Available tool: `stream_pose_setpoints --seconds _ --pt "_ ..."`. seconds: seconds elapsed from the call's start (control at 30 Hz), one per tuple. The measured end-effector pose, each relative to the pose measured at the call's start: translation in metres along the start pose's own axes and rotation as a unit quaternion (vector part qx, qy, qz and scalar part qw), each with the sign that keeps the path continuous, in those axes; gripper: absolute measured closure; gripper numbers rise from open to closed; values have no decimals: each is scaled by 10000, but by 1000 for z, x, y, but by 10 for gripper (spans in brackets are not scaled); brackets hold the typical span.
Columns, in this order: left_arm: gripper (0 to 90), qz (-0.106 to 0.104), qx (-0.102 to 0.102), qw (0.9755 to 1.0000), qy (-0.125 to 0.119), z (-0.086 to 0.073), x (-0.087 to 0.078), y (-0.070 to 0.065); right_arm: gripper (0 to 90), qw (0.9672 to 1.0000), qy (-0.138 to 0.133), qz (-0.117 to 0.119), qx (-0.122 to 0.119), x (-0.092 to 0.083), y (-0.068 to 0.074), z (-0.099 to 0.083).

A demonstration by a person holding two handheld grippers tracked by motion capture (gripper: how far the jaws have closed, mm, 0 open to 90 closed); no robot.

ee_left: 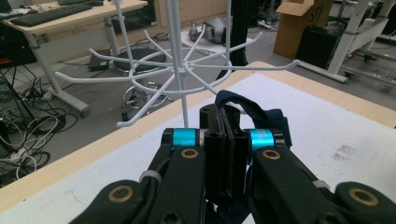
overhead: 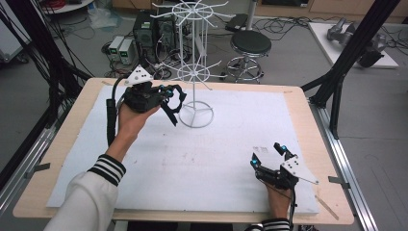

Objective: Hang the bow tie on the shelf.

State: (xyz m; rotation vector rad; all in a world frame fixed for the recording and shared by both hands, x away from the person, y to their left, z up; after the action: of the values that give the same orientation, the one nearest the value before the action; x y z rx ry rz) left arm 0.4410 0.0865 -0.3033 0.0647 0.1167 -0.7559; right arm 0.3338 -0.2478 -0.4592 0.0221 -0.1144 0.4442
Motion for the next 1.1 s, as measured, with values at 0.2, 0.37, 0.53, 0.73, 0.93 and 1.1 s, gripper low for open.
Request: stream_pose_setpoints --seconds 0.2,0.37,0.53,0.73,0.93,1.1 --pt "882 -6 59 10000 29 1 -4 0 102 10000 1 -2 0 0 0 0" --pt "882 -22 104 9999 26 1 -7 -2 102 10000 7 -4 1 0 0 0" --pt "882 -55 123 9999 -5 2 -10 -5 102 10000 10 -7 -2 0 0 0" --pt "882 -109 153 9998 -65 7 -10 -11 102 10000 4 -15 5 0 0 0" --pt "882 -158 184 9996 -109 14 -7 -17 102 10000 8 -6 2 0 0 0" --pt "882 -155 202 9996 -94 18 -1 -17 102 10000 3 -2 5 0 0 0"
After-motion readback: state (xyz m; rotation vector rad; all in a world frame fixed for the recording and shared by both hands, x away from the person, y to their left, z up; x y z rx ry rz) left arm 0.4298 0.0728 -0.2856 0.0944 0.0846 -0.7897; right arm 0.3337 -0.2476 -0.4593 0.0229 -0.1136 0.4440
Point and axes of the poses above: each handheld gripper's, and its own axes: x roughly forward along the jaws, z roughly out of its top, y roughly to its left, the point moved 8 cm from there along x, roughly forward along the jaws, and after that the axes turned 11 degrees about -y, right-handed, at the moved point
